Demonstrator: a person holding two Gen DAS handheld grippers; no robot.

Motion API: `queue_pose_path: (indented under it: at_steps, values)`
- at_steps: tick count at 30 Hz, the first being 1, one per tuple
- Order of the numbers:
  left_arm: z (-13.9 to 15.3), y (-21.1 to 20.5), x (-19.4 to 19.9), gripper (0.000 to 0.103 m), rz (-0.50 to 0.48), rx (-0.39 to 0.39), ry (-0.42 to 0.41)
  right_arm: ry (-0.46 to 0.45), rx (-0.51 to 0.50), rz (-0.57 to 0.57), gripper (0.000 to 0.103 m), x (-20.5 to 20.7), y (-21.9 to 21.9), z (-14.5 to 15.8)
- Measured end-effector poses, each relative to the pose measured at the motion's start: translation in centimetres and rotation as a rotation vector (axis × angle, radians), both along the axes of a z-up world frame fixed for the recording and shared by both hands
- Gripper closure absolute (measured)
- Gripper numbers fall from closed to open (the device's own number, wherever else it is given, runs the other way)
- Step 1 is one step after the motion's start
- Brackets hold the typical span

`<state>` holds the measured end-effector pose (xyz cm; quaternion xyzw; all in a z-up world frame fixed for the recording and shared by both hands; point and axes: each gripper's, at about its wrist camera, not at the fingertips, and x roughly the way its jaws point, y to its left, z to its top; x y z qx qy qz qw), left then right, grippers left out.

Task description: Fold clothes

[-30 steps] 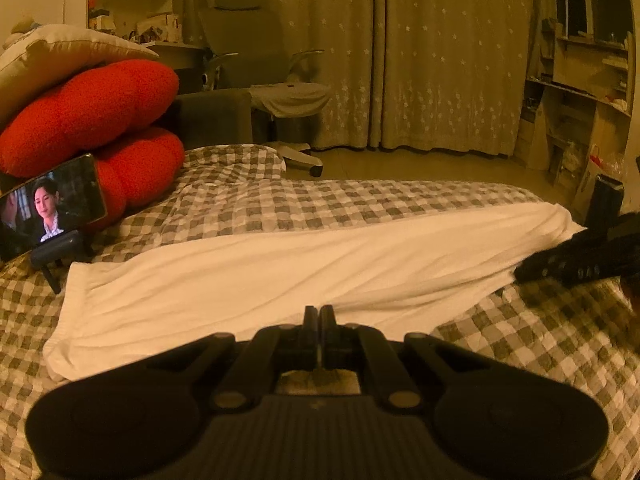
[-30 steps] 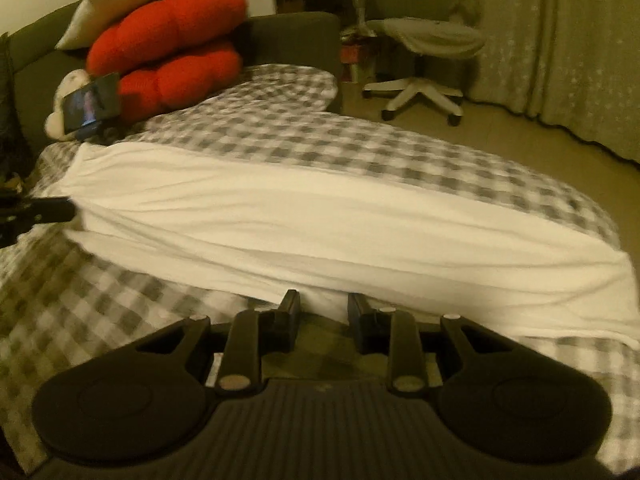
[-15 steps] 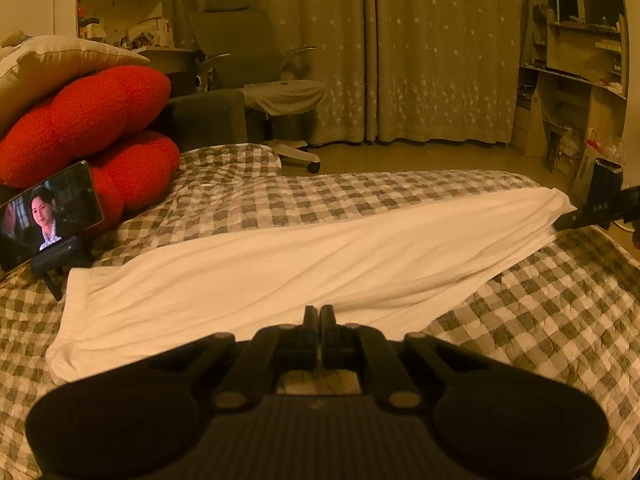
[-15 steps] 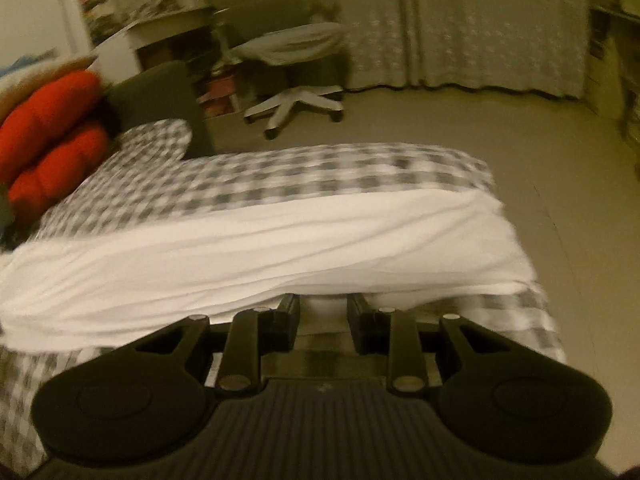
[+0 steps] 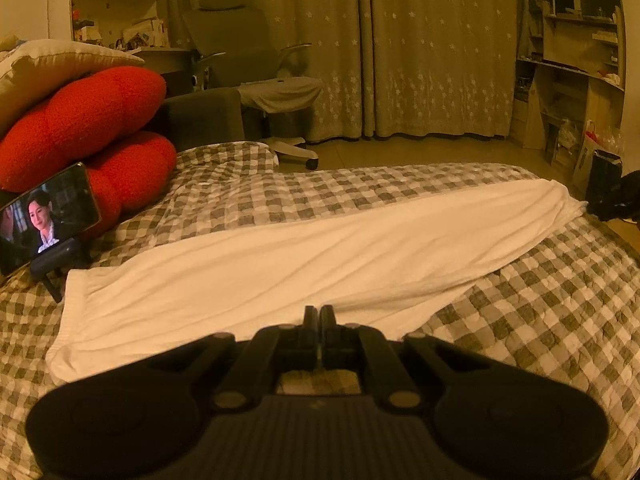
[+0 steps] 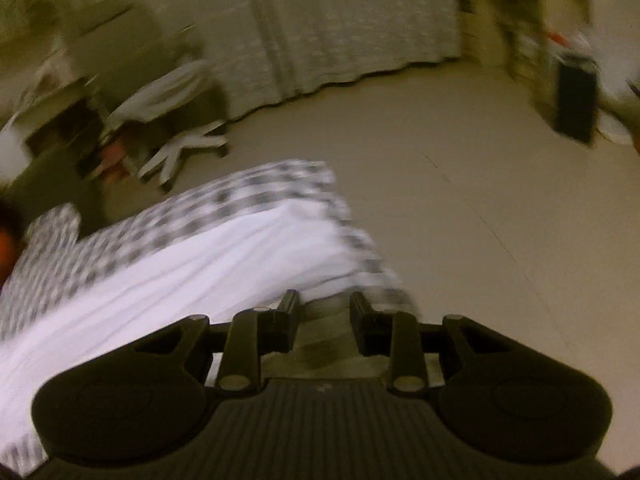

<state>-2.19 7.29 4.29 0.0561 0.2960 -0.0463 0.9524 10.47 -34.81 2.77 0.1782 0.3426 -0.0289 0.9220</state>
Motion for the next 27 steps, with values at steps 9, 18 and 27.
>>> queue_pose_path:
  at_steps: [9,18,27]
  values:
    - [-0.3,-0.5,0.0,0.102,-0.003,0.019,0.009,-0.006,0.177,-0.040,0.069,0.1,-2.4,-0.5]
    - [-0.7,-1.0,0.1,0.102,-0.008,0.045,0.027,-0.025,0.369,-0.066,0.060,-0.2,-3.7,-0.6]
    - [-1.2,-1.6,-0.3,0.102,-0.046,0.128,0.062,-0.091,0.210,-0.077,0.097,-0.2,-2.7,1.2]
